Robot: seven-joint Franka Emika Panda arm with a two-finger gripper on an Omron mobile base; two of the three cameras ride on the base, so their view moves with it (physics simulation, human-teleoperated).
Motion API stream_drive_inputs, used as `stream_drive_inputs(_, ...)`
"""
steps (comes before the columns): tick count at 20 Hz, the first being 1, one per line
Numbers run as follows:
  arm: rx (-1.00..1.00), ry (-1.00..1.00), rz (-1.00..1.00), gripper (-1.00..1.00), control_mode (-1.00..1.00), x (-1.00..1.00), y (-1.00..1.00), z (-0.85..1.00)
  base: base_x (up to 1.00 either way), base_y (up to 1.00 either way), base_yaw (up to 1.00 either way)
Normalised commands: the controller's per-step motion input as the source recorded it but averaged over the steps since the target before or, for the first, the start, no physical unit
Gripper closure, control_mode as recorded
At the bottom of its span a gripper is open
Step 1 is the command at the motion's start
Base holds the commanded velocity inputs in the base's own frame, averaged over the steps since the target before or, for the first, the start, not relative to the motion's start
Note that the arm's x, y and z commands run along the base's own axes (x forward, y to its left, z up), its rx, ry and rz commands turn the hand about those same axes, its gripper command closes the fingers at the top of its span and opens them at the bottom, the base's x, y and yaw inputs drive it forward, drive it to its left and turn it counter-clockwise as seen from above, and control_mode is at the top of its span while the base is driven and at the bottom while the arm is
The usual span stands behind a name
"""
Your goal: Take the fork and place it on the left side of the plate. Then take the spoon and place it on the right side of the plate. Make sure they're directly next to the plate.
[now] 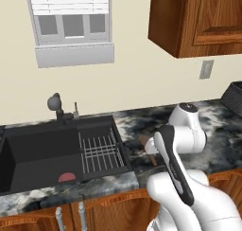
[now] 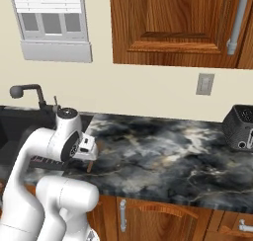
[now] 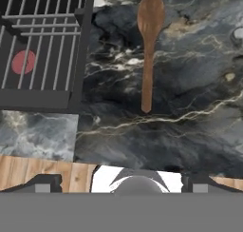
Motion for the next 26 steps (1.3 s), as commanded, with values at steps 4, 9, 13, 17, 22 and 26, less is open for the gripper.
stream_drive_inputs(4,-0.03,0.00,0.00,-1.00,-1.00,0.42,-0.03,-0.24,0.00,0.00,0.00)
stream_drive_inputs(9,-0.03,0.00,0.00,-1.00,-1.00,0.47,-0.05,-0.27,0.00,0.00,0.00)
stream_drive_inputs(13,-0.03,0.00,0.00,-1.00,-1.00,0.45,-0.10,-0.38,0.00,0.00,0.00)
stream_drive_inputs(17,-0.03,0.00,0.00,-1.00,-1.00,0.42,-0.08,-0.48,0.00,0.00,0.00)
stream_drive_inputs(22,-0.03,0.00,0.00,-1.00,-1.00,0.21,0.00,-0.73,0.00,0.00,0.00)
stream_drive_inputs(26,-0.02,0.00,0.00,-1.00,-1.00,0.02,0.00,-0.74,0.00,0.00,0.00)
